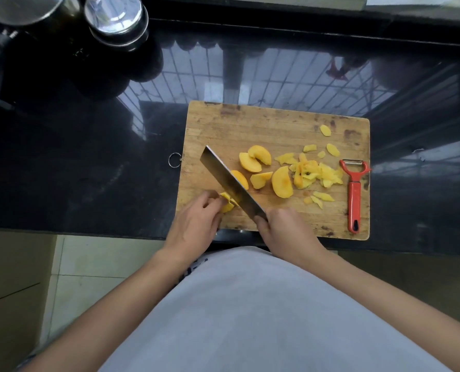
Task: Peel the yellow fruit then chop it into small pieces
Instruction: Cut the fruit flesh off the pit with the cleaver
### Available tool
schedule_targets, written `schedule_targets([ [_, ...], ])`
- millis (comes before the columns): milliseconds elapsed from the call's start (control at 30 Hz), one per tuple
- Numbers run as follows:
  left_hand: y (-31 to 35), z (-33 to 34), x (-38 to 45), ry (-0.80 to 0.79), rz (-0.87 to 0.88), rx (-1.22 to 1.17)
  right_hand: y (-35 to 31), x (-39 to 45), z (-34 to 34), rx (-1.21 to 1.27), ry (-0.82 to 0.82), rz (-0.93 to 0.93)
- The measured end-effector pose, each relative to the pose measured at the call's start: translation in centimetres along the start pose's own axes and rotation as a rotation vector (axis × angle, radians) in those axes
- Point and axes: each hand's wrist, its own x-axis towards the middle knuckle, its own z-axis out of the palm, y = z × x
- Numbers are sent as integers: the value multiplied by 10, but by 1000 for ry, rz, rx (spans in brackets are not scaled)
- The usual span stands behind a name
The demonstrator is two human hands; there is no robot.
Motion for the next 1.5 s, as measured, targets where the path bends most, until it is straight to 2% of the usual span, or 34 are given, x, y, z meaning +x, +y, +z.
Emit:
schedule_targets([
  [67, 2, -3, 3, -2, 31, 40, 1, 0, -5, 28, 48, -19],
  [133, 8, -6, 6, -8, -43, 15, 2, 1, -8, 59, 81, -19],
  [333, 15, -3, 14, -38, -832, -451, 2, -2, -7, 21, 73, -31],
  [400, 17, -3, 12, -47, -1020, -707, 3, -5, -4, -31, 49, -46],
  [467, 20, -4, 10, -33, -1116, -930, 2, -7, -1, -63, 10, -56],
  [633, 24, 1, 5, 43, -1147, -1084, 3, -11, 2, -138, -40, -89],
  [1200, 28, 10, 9, 138, -1150, -1116, 12, -21, 5, -440, -55, -219],
  [1500, 35, 9, 13, 167, -1156, -1136, 8, -24, -1, -453, -43, -206],
])
